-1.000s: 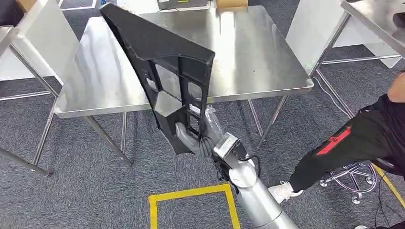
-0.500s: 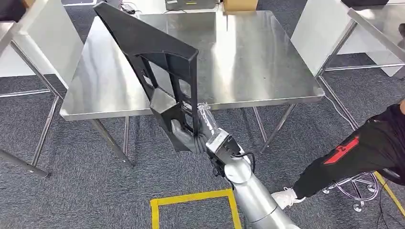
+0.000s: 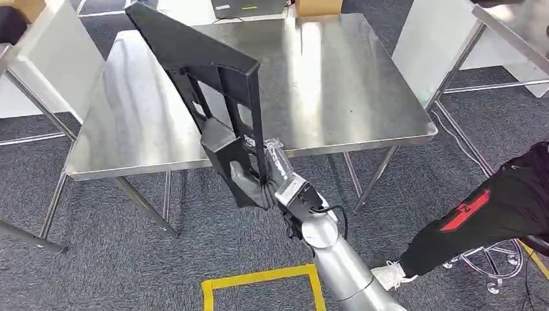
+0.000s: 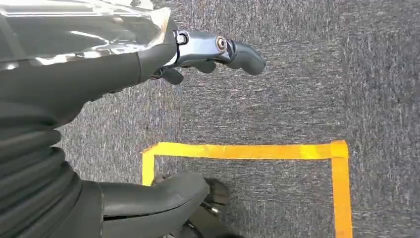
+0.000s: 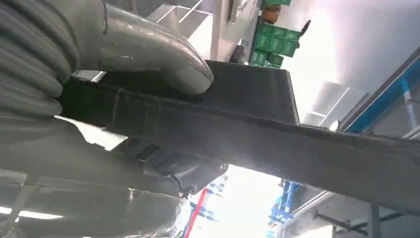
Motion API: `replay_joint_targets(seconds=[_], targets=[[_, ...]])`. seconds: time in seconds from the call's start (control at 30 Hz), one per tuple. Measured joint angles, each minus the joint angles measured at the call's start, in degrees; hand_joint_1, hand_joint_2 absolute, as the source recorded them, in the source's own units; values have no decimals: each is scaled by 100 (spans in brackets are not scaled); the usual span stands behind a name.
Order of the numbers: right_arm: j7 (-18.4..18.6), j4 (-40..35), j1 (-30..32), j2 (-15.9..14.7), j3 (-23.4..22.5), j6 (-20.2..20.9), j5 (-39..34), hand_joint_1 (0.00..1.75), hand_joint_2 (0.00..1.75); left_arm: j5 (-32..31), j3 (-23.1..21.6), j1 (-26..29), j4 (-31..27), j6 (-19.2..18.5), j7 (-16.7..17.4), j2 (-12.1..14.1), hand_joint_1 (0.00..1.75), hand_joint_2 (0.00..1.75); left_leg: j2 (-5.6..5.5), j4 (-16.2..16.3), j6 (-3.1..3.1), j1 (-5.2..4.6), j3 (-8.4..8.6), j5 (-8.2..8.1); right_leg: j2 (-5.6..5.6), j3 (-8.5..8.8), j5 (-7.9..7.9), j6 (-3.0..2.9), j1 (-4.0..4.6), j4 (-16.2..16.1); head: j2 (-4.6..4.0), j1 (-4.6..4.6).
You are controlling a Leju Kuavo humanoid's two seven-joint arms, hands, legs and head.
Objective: Take the parts from the cabinet and place them on the table.
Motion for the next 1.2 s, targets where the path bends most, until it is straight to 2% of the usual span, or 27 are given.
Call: replay_joint_targets(seconds=[0.03, 0.1, 0.13, 0.17, 0.27, 0.3, 0.33, 0.4, 0.43, 0.47, 0.5, 0.53, 0.6, 0.63, 0.67, 0.7, 0.77, 0.83, 0.87, 0.93, 0.97, 1.0, 1.03, 1.1, 1.13, 1.17, 1.2], targets=[[0, 5, 0, 0, 7, -4, 0, 175, 175, 2, 2, 0, 0, 2, -2, 4, 0, 175, 2, -359, 11, 0, 92, 324, 12, 52, -35, 14, 1, 1, 0, 2], [0, 9, -2, 13, 17, -20, 4, 175, 175, 0, 2, -3, 0, -9, -4, 15, 0, 175, 5, -1384, 64, -2, 500, 966, 18, 177, -118, 50, 4, 0, 0, 2], [0, 11, -2, 13, 17, -31, 4, 175, 175, 0, 0, -6, 0, -18, -4, 20, 0, 175, 0, -1619, 109, -13, 636, 968, 17, 196, -154, 78, 17, -3, 0, 11], [0, 13, -24, 13, 19, -35, 9, 175, 175, -4, 0, -11, 0, -22, -7, 20, 0, 175, 1, -1719, 127, -49, 707, 913, 23, 174, -177, 116, 77, 11, 0, 9], [11, 11, -26, 17, 33, -55, 24, 175, 175, -39, 0, -3, 0, -29, -7, 18, 0, 175, -9, -1723, 214, -82, 696, 887, 20, 189, -202, 195, 61, -37, 0, 9], [15, 7, -27, 26, 35, -57, 26, 175, 175, -44, -2, -2, 0, -35, -7, 13, 0, 175, -4, -1800, 258, -25, 769, 910, 12, 153, -240, 232, 98, -4, 0, 6], [18, 7, -33, 28, 35, -67, 26, 175, 175, -50, -2, -4, 0, -44, -9, 11, 0, 175, -3, -1824, 295, -29, 817, 891, 3, 118, -299, 232, 57, 163, 0, 13], [24, 7, -34, 24, 37, -81, 28, 175, 175, -59, -2, -23, -2, -70, -7, 26, 0, 175, 5, -1825, 361, -26, 859, 844, 6, -417, -636, 185, 52, 1106, 0, 15], [28, 7, -12, 13, 37, -90, 31, 175, 175, -68, -7, -23, 0, -74, -7, 24, 0, 175, 3, -1825, 369, -28, 868, 823, 6, -711, -766, 189, 45, 1579, 0, 15], [33, 9, 17, 0, 37, -98, 33, 175, 175, -87, -9, -21, 0, -85, 0, 24, 0, 175, -1, -1823, 360, -28, 889, 799, 5, -941, -802, 225, 33, 1900, 0, 15], [37, 9, 37, -9, 37, -107, 37, 175, 175, -101, -11, -13, 0, -96, 7, 24, 0, 175, -4, -1822, 353, -25, 914, 776, 5, -1015, -750, 264, 17, 1926, 0, 15], [44, 7, 53, -18, 37, -122, 39, 175, 175, -112, -11, -5, 0, -114, 13, 22, 0, 175, -12, -1820, 328, -16, 965, 736, 4, -941, -539, 354, -5, 1631, 0, 15], [46, 4, 54, -26, 35, -136, 57, 175, 175, -140, -24, -12, 0, -133, 15, 11, 0, 175, -28, -1816, 272, 12, 1088, 652, -20, -507, 2, 500, -64, 583, 0, 15], [46, 0, 60, -35, 35, -142, 65, 175, 175, -164, -28, -12, 0, -136, 15, 21, 0, 175, -30, -1813, 219, -9, 1114, 595, -67, -314, 215, 531, -99, 83, 0, 28], [46, -6, 59, -39, 37, -146, 63, 175, 175, -164, -35, -22, 0, -138, 20, 26, 0, 175, -36, -1781, 171, -45, 1126, 536, -54, -244, 182, 452, -53, 53, 0, 28], [50, -9, 76, -48, 35, -151, 74, 175, 175, -166, -42, -26, 0, -140, 20, 26, 0, 175, -26, -1788, 153, -52, 1125, 531, -39, -267, 173, 353, -55, 63, 0, 13], [52, -11, 89, -50, 22, -177, 74, 175, 175, -168, -48, -24, 0, -140, 20, 26, 0, 175, -19, -1818, 108, -18, 1152, 508, -23, -275, 131, 267, -24, 87, 0, 22], [50, -44, 94, -46, 17, -177, 81, 175, 175, -171, -50, -36, -4, -138, 20, 31, 0, 175, 6, -1687, 37, 14, 1111, 408, 2, -194, 104, 163, -77, 58, 0, 17], [50, -52, 90, -46, 15, -177, 81, 175, 175, -170, -52, -42, -4, -136, 20, 31, 0, 175, 6, -1357, 26, 14, 958, 261, -2, -160, 70, 110, -74, 58, 0, 9], [50, -52, 101, -46, 15, -177, 79, 175, 175, -173, -55, -35, -2, -136, 20, 28, 0, 175, 7, -407, 0, 15, 416, -109, -4, -114, 19, 39, -43, 60, 0, 11], [52, -52, 117, -46, 15, -177, 77, 175, 175, -173, -55, -28, -2, -136, 20, 28, 0, 175, 7, -25, -3, 15, 155, -194, -3, -91, -3, 12, -21, 61, 0, 11], [52, -52, 131, -48, 15, -177, 77, 175, 175, -171, -55, -26, -2, -136, 22, 31, 0, 175, 6, 124, 11, 14, -15, -127, 4, -59, -30, 7, -3, 62, 0, 11], [52, -52, 139, -48, 15, -177, 77, 175, 175, -170, -55, -26, -2, -136, 22, 33, 0, 175, 6, -27, 38, 12, -22, 89, 18, -13, -63, 5, 13, 62, 0, 11], [52, -55, 138, -46, 13, -179, 77, 175, 175, -171, -55, -29, -2, -136, 22, 42, 0, 175, 5, -955, 140, -10, 312, 767, 40, 115, -142, 14, 43, 58, 0, 11], [52, -57, 137, -46, 13, -181, 81, 175, 175, -171, -55, -30, -2, -136, 22, 48, 0, 175, 4, -1434, 209, -38, 501, 1025, 41, 171, -182, 24, 52, 52, 0, 13], [52, -55, 135, -46, 13, -184, 83, 175, 175, -171, -55, -38, -2, -136, 31, 63, 0, 175, 19, -1527, 261, -70, 581, 916, 40, 191, -217, 57, 93, 55, 0, 26], [52, -59, 131, -48, 11, -186, 90, 175, 175, -177, -57, -45, -4, -136, 33, 52, 0, 175, 18, -1650, 271, -97, 627, 865, 46, 166, -236, 90, 86, 57, 0, 15]])
